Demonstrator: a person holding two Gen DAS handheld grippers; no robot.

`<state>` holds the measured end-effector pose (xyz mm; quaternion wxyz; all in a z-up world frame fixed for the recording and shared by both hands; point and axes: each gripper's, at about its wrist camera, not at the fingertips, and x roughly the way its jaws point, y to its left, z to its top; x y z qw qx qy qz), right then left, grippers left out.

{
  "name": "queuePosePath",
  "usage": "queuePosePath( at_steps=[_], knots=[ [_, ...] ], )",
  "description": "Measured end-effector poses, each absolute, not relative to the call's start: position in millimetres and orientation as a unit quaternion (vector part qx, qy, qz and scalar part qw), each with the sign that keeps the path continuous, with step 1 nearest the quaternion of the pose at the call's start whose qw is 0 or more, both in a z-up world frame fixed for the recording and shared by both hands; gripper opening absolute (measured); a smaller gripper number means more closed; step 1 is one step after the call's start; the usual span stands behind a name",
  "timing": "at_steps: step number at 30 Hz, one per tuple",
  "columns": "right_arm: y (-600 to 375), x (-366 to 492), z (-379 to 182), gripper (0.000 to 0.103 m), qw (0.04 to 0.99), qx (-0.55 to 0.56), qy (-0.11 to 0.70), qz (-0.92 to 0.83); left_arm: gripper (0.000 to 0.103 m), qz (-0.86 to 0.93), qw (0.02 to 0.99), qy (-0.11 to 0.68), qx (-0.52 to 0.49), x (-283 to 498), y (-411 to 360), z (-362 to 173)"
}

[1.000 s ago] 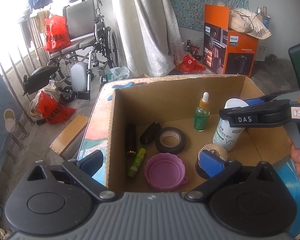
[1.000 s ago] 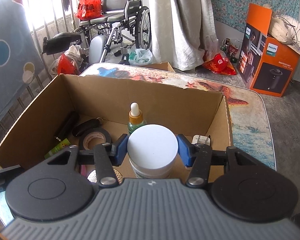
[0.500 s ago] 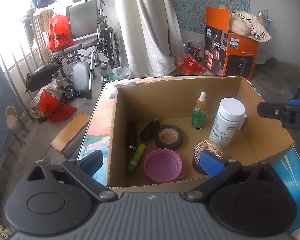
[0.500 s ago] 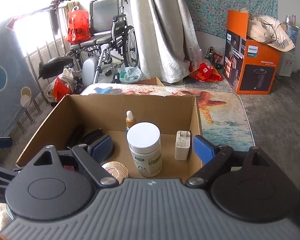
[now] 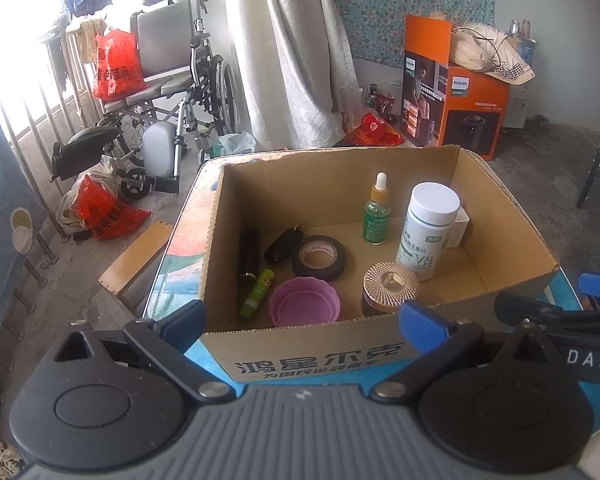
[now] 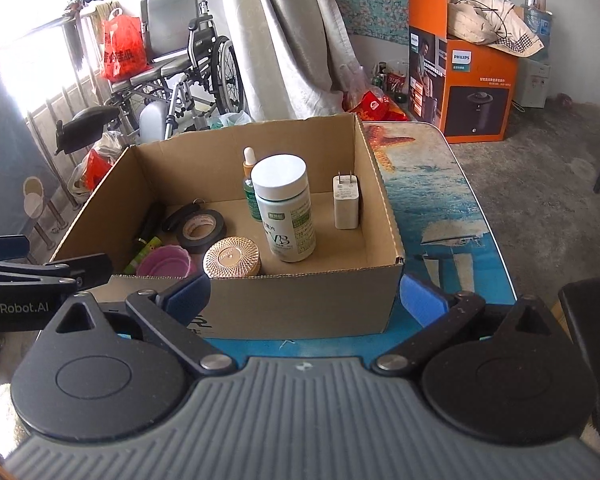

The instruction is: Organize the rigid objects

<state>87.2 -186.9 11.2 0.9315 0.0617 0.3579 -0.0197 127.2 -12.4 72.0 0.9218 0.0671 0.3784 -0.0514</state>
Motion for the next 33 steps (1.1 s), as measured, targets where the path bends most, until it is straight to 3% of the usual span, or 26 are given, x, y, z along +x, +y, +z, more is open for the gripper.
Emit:
queuePosePath(
  at_steps=[33],
  knots=[
    [-180.5,95.3,23.1,0.102,0.928,0.054,0.368,-0.004,0.103,-0.027,0.919,0.389,0.057,126.8,-3.8,65.8]
  ],
)
